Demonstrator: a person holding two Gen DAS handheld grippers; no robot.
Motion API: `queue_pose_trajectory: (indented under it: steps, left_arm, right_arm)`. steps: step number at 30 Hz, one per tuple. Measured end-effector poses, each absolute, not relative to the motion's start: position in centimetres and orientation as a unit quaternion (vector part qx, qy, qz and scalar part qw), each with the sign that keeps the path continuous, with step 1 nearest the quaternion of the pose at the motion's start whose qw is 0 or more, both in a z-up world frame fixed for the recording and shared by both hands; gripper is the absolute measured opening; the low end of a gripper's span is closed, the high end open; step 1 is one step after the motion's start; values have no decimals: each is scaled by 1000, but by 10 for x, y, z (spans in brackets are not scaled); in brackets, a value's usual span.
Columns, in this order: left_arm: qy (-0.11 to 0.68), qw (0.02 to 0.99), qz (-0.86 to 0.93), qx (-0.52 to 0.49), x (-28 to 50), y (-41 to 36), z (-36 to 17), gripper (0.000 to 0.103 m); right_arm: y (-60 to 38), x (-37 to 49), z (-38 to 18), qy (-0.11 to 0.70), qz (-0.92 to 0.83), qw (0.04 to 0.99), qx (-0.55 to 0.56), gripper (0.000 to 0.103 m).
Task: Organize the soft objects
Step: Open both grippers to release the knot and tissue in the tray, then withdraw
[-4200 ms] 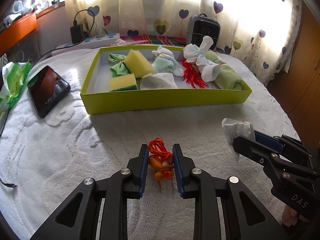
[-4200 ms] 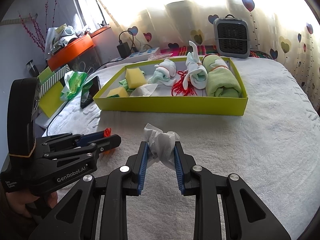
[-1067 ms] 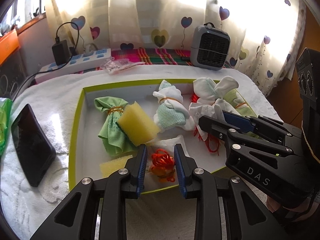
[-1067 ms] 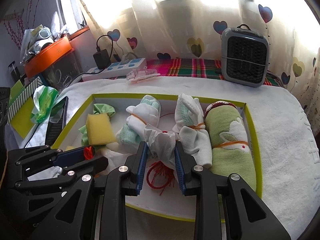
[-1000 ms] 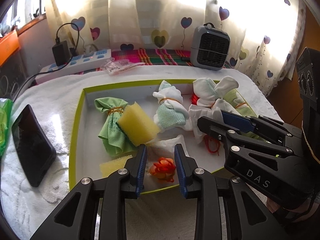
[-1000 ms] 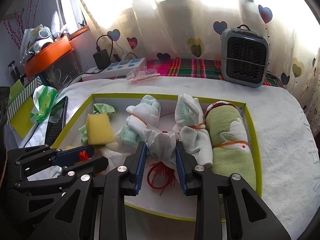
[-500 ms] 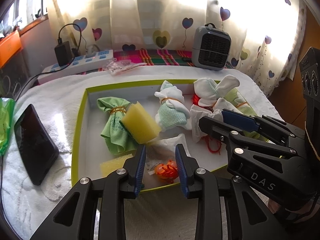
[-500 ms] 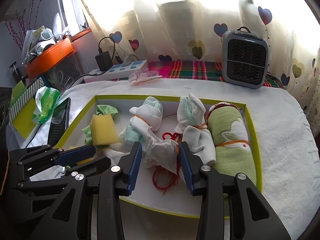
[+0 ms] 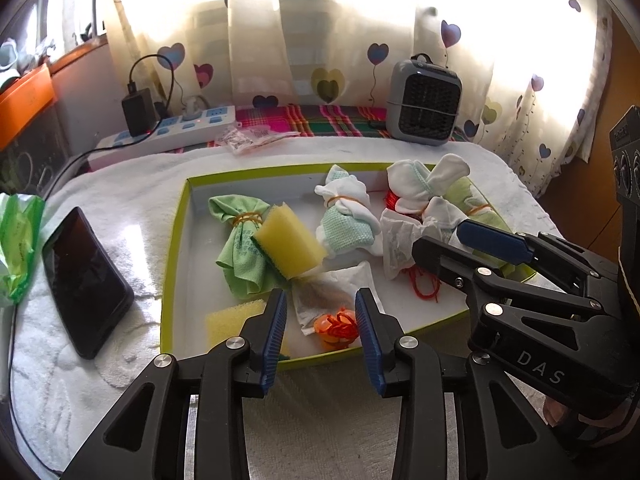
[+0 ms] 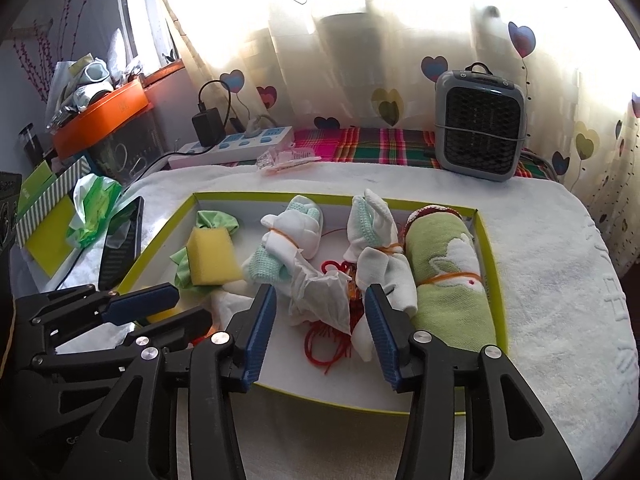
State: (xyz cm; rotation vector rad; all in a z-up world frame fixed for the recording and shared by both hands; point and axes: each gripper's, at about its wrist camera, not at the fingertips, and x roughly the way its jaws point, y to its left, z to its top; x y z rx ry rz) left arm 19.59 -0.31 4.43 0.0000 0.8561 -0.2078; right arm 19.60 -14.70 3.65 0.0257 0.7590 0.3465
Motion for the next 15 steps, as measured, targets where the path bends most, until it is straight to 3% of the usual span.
queue_pose_trajectory:
  steps: [15]
  left_arm:
    - [402,912,-78,-3,161,1,55,37]
  right_arm:
    - [-148,160,48,351,161,922,9,54]
